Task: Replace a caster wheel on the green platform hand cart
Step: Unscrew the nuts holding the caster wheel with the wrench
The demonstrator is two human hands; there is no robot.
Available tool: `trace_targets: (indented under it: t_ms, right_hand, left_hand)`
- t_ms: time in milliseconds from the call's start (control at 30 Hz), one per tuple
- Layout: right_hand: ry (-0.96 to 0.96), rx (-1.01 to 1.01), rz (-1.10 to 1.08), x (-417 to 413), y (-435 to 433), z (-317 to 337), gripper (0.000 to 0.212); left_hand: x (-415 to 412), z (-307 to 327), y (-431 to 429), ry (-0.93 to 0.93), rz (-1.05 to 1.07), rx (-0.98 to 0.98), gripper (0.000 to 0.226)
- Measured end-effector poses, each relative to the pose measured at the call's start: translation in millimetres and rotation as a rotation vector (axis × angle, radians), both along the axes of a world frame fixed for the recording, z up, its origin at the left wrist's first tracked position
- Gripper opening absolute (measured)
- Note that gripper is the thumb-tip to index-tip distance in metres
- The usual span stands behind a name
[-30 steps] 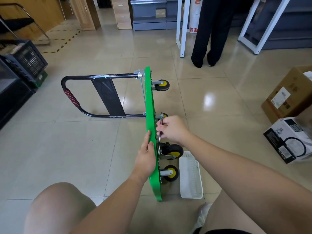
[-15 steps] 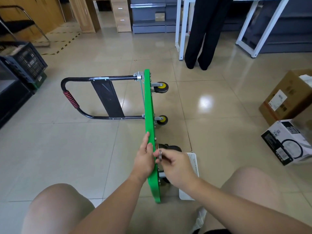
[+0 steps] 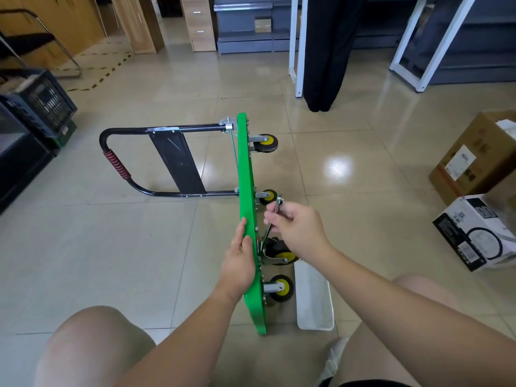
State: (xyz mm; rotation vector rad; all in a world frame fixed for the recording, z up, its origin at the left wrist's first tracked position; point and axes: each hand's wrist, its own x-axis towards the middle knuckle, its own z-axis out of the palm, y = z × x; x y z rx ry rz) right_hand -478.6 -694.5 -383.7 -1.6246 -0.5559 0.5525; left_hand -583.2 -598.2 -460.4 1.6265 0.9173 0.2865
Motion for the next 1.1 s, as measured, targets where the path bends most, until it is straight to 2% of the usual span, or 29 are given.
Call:
trace_targets:
  t_ms: [200, 533, 700, 833, 967, 1100]
  right_hand:
    - [0.068, -0.189, 0.127, 33, 28, -9, 0.011]
    - [0.146, -0.345, 0.27, 56, 57, -19, 0.01]
    - [0.082, -0.291, 0.259, 41, 48, -13, 0.007]
    - [-0.039, -0.189, 0.151, 7, 17, -25, 0.022]
    - [-0.161, -0.065, 0.072, -39, -24, -45, 0.05]
    - [-0.31, 0.011, 0.08, -61, -46, -71, 0.045]
  left_hand:
    - [2, 1, 0, -0.012, 0.004, 0.002, 0.047]
    - [0, -1, 2, -0.001, -0.015, -0.009, 0.046]
    - [1, -1, 2, -0.005, -0.024, -0.008, 0.043]
    - [-1, -3, 3, -0.038, -0.021, -0.007, 0.047]
    - [0, -6, 7, -0.048, 0.001, -0.028, 0.047]
    - [0, -5, 6, -0.05, 0.005, -0.03, 0.047]
